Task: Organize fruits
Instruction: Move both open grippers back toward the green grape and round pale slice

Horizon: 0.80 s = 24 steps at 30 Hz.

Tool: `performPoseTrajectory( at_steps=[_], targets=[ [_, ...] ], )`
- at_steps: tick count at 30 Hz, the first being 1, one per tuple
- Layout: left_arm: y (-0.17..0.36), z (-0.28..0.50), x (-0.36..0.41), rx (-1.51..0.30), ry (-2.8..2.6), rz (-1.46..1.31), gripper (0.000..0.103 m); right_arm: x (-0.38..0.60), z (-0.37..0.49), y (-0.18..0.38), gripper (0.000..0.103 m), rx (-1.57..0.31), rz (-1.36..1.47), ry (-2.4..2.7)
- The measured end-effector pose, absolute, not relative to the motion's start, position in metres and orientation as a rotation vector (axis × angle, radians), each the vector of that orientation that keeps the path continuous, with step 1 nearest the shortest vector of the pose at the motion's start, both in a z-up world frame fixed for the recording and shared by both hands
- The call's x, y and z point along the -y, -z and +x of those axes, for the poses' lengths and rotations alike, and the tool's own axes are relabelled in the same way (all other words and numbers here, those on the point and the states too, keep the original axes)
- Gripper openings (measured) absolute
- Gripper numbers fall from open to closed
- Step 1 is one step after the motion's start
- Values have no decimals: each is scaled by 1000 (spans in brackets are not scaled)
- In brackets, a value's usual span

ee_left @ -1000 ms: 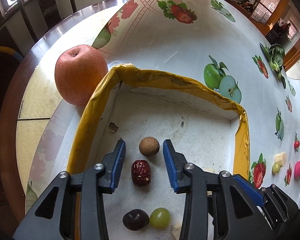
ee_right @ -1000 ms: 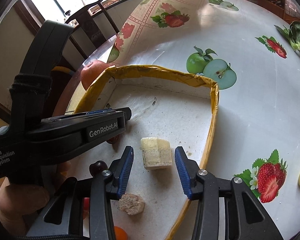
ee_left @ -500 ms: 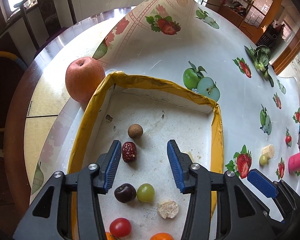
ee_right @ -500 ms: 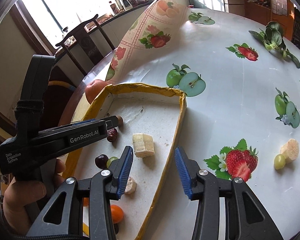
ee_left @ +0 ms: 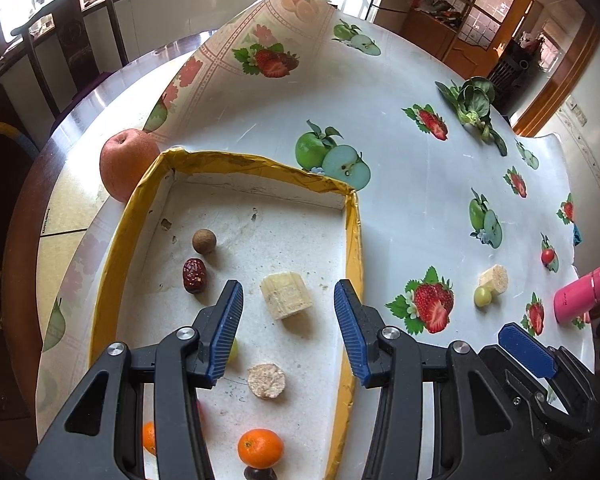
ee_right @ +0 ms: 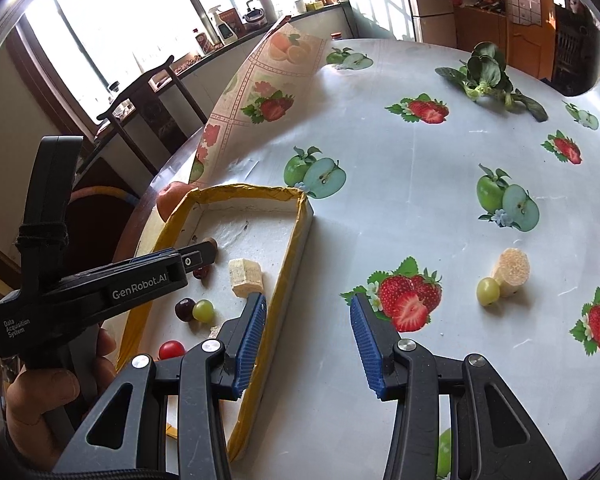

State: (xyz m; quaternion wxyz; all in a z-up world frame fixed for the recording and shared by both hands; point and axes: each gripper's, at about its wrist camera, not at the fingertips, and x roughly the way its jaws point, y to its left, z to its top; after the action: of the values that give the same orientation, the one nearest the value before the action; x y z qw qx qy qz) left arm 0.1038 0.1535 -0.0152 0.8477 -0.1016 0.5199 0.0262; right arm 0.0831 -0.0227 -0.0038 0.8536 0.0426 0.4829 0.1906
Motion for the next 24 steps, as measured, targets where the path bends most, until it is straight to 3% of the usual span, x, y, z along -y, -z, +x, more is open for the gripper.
performPoseTrajectory(
  at_steps=[24],
  targets=[
    [5, 96, -72, -1098, 52, -172, 46, 140, 57, -3, 45, -997, 164, -241]
  ],
)
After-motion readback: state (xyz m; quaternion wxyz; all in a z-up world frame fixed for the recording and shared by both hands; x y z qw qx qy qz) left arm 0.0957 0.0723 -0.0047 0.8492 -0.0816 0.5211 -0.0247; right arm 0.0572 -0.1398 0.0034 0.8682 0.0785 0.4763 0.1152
